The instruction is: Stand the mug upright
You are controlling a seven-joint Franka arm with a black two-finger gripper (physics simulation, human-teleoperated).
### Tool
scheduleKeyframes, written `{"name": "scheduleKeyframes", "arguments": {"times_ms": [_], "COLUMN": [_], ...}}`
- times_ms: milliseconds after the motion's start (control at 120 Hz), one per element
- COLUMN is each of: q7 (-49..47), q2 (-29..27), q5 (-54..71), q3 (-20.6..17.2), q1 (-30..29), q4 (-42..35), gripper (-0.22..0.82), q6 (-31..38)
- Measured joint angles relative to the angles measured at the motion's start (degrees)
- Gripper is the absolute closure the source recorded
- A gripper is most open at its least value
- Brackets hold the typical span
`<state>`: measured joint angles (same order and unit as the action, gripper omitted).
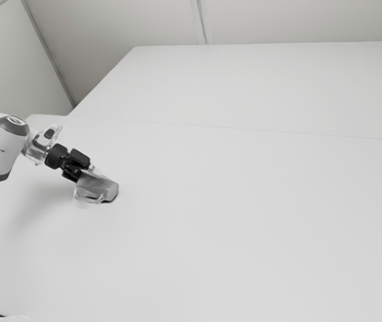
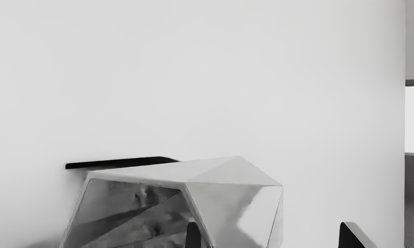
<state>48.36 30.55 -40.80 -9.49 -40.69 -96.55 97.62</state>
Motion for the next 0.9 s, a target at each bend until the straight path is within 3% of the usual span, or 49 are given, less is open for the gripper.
{"name": "scheduleKeyframes", "arguments": {"times_ms": [133,300,575,900], "q7": [0.21,0.40,0.17,-5.53], "q2": [-0.14,-0.57,-8.04,-21.53], "q5": [-0.80,-0.98,1.76,16.32], "q3": [-0.48,-1.33,-2.48,-1.40], "q1": [-0.05,-0.39,2.67,17.15], "q4": [-0.01,0.02,0.00,-4.17], "gripper": [0.56,0.70,0.74,0.74], "q6": [-0.68,-1.03,-1.19,-1.24]}}
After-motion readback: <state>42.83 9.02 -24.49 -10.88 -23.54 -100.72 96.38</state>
